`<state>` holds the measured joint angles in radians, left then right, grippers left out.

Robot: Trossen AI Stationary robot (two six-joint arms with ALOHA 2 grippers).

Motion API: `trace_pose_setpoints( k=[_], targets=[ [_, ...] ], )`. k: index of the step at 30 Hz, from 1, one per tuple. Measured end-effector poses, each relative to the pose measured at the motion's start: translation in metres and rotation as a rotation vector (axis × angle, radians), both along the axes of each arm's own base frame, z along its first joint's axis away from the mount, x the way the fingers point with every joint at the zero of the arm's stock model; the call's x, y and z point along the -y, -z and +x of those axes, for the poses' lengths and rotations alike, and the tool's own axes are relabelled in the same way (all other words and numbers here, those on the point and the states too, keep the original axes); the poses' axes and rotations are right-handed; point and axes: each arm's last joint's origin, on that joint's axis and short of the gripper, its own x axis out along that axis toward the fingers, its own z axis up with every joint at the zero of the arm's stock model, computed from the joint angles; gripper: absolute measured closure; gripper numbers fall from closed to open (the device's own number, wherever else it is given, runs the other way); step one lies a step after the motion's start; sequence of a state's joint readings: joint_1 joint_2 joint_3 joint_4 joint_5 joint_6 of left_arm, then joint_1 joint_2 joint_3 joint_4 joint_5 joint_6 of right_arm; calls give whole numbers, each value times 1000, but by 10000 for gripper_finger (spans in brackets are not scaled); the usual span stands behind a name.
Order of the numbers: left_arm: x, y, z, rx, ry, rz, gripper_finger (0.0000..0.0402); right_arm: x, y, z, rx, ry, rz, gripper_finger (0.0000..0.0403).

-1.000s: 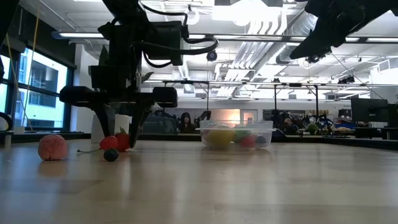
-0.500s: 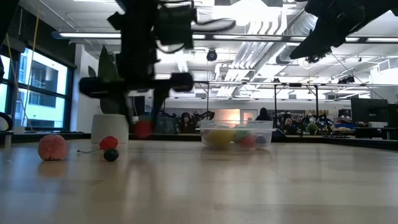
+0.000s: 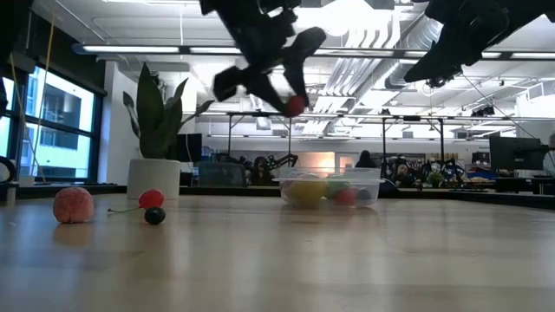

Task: Pick and placing Produce into tupperware
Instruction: Put the right strawberry into the transparent bin

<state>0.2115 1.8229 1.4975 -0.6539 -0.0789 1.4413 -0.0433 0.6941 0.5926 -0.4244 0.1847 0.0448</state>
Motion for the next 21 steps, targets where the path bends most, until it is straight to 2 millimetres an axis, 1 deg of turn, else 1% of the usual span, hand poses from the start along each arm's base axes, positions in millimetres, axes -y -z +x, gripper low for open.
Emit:
trace_pose_setpoints(
  k=[2, 4, 7, 10, 12, 14, 18, 21],
  targets=[
    [-12, -2, 2, 57, -3, 3, 254, 0, 0, 0, 0, 0, 0, 329],
    [-24, 2, 9, 104, -14, 3, 254, 0, 0, 0, 0, 0, 0, 329],
    [-38, 19, 14, 97, -32, -23, 254, 0, 0, 0, 0, 0, 0, 329],
    [-49, 35, 19, 90, -45, -56, 254, 0, 0, 0, 0, 0, 0, 329],
    [-52, 47, 22, 71, -57, -80, 254, 0, 0, 0, -1, 0, 0, 329],
    [-54, 53, 22, 55, -70, -94, 254, 0, 0, 0, 0, 0, 0, 329],
    [-54, 60, 21, 25, -97, -130, 254, 0, 0, 0, -1, 0, 0, 329],
    [-54, 60, 20, 14, -109, -134, 254, 0, 0, 0, 0, 0, 0, 329]
  ],
)
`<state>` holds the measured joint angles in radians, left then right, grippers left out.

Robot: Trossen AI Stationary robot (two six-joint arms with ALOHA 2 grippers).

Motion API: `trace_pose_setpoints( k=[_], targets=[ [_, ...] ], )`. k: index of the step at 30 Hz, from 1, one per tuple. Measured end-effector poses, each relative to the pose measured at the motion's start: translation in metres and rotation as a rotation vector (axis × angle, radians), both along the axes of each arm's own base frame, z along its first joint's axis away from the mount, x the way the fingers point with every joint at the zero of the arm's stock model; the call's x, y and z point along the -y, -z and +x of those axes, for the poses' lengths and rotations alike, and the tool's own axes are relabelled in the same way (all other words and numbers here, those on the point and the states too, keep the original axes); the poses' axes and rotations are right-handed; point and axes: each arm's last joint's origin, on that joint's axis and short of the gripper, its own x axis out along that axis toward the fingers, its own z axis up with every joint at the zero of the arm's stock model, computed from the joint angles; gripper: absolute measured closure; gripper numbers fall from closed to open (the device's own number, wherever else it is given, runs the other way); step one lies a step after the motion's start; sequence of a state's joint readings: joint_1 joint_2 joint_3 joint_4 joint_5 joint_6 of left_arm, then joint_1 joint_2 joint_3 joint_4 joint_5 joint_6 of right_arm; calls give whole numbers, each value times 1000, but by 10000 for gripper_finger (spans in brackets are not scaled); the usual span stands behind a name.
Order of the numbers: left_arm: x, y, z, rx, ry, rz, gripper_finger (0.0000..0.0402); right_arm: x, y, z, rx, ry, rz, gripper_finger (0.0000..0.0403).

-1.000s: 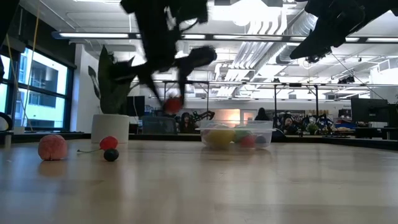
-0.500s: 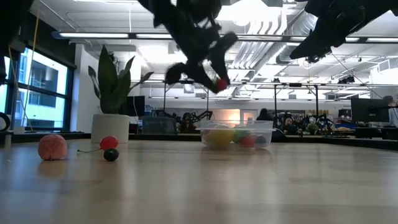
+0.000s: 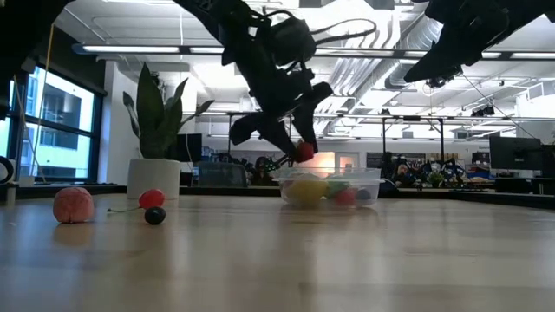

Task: Pick and placing Produce into tupperware
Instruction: Put the right strawberry into the transparent bin

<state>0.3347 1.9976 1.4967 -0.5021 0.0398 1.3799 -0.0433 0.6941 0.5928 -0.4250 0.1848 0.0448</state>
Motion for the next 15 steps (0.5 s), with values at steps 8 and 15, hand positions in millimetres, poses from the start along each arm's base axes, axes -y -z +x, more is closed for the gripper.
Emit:
trace_pose_setpoints(
  k=[8, 15],
  targets=[
    [1, 10, -2, -58, -29, -33, 254, 0, 0, 0, 0, 0, 0, 329],
    [-3, 17, -1, -64, -55, -46, 224, 0, 0, 0, 0, 0, 0, 329]
  ],
)
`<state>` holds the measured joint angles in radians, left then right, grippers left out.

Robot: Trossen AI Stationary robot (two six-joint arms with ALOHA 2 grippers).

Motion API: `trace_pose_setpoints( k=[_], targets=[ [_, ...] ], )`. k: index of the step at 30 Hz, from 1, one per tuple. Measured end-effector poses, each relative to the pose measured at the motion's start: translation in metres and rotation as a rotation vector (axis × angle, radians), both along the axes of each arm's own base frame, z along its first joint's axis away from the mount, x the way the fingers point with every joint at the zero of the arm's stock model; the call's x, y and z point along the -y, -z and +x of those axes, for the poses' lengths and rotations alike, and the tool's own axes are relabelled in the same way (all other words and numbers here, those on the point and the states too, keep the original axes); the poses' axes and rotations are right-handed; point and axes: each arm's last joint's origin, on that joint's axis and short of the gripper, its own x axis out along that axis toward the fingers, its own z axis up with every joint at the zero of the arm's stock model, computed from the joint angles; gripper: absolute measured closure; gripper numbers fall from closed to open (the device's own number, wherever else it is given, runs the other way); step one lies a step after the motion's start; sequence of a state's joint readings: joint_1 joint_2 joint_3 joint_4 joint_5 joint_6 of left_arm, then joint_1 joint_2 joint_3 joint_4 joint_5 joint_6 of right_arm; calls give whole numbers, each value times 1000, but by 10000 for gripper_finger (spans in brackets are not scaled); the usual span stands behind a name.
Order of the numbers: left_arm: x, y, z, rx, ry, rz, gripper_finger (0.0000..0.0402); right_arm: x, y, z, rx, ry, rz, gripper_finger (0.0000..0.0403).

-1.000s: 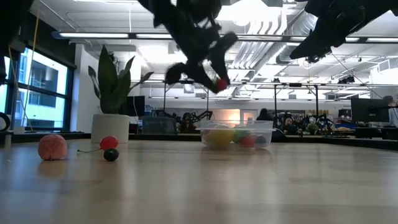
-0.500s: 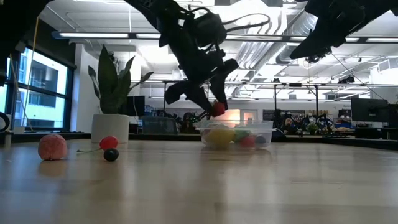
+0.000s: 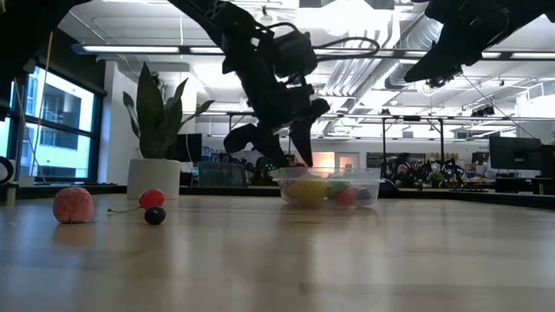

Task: Pick and placing Produce into tupperware
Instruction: Put the right strawberry into the transparent bin, then put the cherry into the transparent bin

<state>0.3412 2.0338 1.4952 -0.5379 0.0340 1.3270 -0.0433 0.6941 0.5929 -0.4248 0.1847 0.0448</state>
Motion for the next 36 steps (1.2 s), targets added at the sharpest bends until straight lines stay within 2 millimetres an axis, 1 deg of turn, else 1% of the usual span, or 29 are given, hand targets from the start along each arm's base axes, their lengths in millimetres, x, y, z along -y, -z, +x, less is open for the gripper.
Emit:
trace_pose_setpoints(
  k=[6, 10, 14, 18, 20, 22, 24, 25, 30, 33, 36],
  targets=[
    [-1, -3, 1, 16, -8, 25, 187, 0, 0, 0, 0, 0, 0, 329],
    [-1, -7, 1, -8, -9, 23, 178, 0, 0, 0, 0, 0, 0, 329],
    [5, -36, 5, -26, 2, 16, 177, 0, 0, 0, 0, 0, 0, 329],
    [16, -69, 4, -86, -7, -22, 177, 0, 0, 0, 0, 0, 0, 329],
    [22, -82, -1, -142, -39, -64, 177, 0, 0, 0, 0, 0, 0, 329],
    [29, -88, -9, -222, -87, -143, 177, 0, 0, 0, 0, 0, 0, 329],
    [35, -87, -17, -299, -149, -233, 177, 0, 0, 0, 0, 0, 0, 329],
    [40, -84, -20, -340, -181, -272, 177, 0, 0, 0, 0, 0, 0, 329],
    [64, -57, -34, -516, -362, -404, 177, 0, 0, 0, 0, 0, 0, 329],
    [78, -42, -40, -546, -408, -432, 177, 0, 0, 0, 0, 0, 0, 329],
    [88, -34, -48, -526, -430, -436, 177, 0, 0, 0, 0, 0, 0, 329]
  ],
)
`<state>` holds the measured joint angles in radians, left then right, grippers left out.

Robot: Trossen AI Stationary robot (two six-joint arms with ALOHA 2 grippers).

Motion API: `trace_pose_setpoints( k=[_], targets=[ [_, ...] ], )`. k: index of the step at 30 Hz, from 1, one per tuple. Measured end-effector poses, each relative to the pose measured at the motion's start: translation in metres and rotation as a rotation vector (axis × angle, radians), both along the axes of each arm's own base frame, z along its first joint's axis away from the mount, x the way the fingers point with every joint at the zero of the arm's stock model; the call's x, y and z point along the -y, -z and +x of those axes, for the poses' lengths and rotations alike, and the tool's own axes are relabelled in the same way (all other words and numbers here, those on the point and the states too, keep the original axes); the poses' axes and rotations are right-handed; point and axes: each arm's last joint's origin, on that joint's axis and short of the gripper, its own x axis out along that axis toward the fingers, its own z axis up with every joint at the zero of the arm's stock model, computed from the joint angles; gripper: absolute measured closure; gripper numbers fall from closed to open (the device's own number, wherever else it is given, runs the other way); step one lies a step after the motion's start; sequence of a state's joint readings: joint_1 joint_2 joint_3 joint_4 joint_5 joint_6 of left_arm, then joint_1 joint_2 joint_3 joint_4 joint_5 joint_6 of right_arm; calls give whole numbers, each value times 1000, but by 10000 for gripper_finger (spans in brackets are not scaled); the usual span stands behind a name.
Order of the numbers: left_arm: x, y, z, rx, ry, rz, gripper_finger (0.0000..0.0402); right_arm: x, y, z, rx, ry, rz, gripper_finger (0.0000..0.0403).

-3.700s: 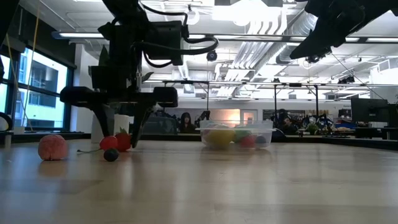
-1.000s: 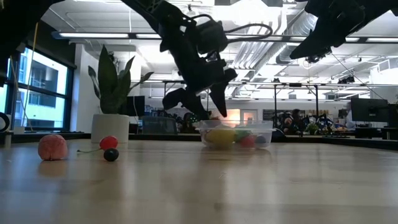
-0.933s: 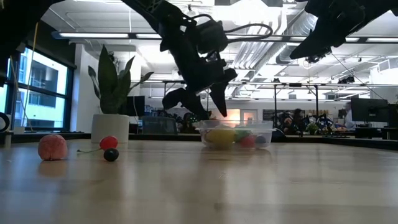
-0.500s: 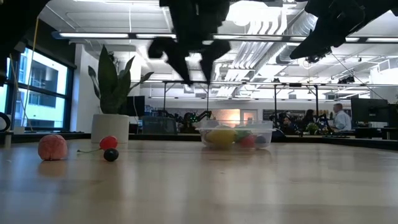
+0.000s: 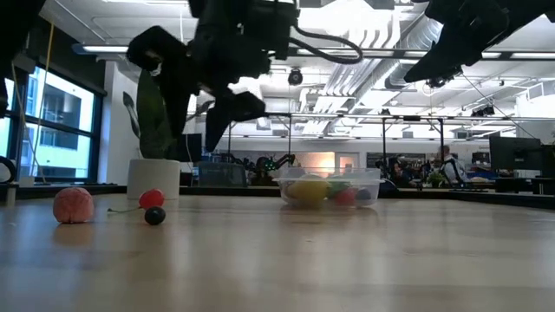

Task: Pick and placing Produce into tupperware
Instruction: Put the cherry into the transparent bin

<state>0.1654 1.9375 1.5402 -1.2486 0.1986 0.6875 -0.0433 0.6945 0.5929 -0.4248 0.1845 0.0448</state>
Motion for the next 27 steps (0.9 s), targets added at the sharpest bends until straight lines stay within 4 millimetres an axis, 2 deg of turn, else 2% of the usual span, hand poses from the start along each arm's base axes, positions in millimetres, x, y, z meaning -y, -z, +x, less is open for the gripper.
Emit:
trace_pose_setpoints(
  k=[8, 13, 19, 27],
  targets=[
    [26, 9, -33, 115, -106, 69, 177, 0, 0, 0, -1, 0, 0, 329],
    [53, 19, -52, 182, -184, 138, 177, 0, 0, 0, -4, 0, 0, 329],
    [76, 34, -59, 207, -238, 206, 177, 0, 0, 0, -6, 0, 0, 329],
    [79, 45, -63, 211, -384, 236, 176, 0, 0, 0, -5, 0, 0, 329]
  ],
)
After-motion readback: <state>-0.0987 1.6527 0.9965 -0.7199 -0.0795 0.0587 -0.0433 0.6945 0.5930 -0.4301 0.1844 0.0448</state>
